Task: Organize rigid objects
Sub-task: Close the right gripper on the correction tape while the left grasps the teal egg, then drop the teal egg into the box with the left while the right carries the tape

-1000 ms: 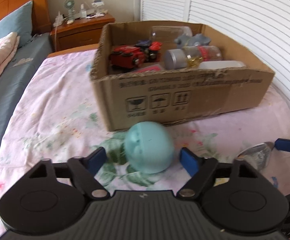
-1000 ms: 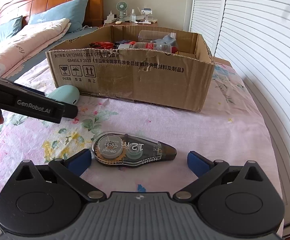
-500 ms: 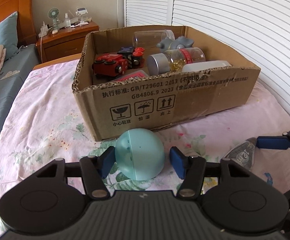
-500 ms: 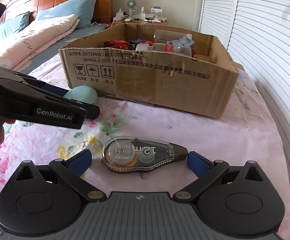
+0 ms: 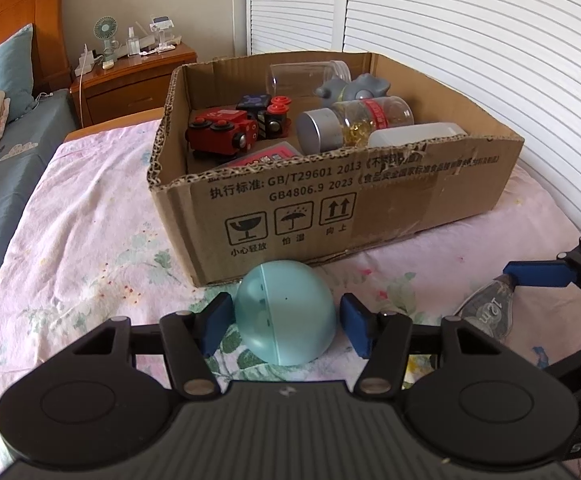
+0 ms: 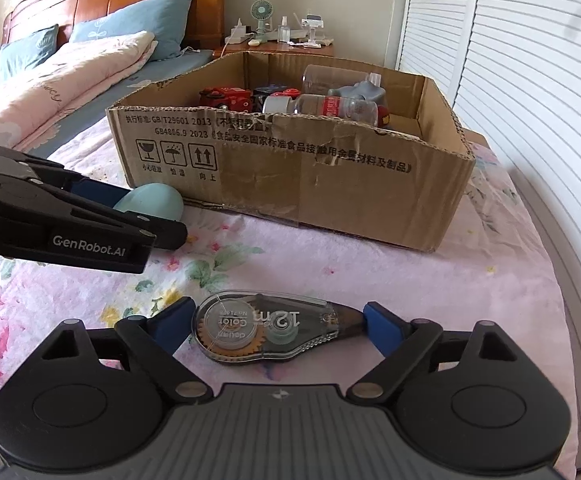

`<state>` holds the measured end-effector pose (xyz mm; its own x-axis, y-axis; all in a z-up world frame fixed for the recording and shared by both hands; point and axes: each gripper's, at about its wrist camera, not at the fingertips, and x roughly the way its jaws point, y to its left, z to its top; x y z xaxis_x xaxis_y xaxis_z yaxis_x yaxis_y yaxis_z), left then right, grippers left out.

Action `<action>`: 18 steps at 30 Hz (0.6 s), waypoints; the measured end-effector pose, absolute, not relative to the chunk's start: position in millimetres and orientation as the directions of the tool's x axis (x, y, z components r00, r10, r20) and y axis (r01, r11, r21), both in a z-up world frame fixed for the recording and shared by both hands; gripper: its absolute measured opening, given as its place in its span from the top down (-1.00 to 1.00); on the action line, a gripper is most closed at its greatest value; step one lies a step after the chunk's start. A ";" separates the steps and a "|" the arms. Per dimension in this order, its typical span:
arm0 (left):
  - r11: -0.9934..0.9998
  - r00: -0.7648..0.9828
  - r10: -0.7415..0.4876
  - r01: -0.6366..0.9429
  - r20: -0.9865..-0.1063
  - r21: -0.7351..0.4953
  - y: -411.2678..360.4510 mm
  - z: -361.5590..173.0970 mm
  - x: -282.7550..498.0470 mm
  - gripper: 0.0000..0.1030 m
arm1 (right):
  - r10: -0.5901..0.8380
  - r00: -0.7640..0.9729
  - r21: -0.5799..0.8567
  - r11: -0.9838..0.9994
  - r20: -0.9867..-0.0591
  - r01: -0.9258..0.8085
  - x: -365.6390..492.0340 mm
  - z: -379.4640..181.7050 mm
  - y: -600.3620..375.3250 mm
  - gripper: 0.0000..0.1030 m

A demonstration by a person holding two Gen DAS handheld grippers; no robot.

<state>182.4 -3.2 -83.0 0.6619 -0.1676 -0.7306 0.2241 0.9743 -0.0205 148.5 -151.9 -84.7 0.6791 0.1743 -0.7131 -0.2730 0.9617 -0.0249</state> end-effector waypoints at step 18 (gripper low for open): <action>0.969 0.614 -0.192 0.243 -0.766 -0.048 1.0 -76.6 184.5 -0.01 | 0.168 0.675 -0.045 0.957 -0.718 -0.287 140.7 -76.4 -155.1 -0.80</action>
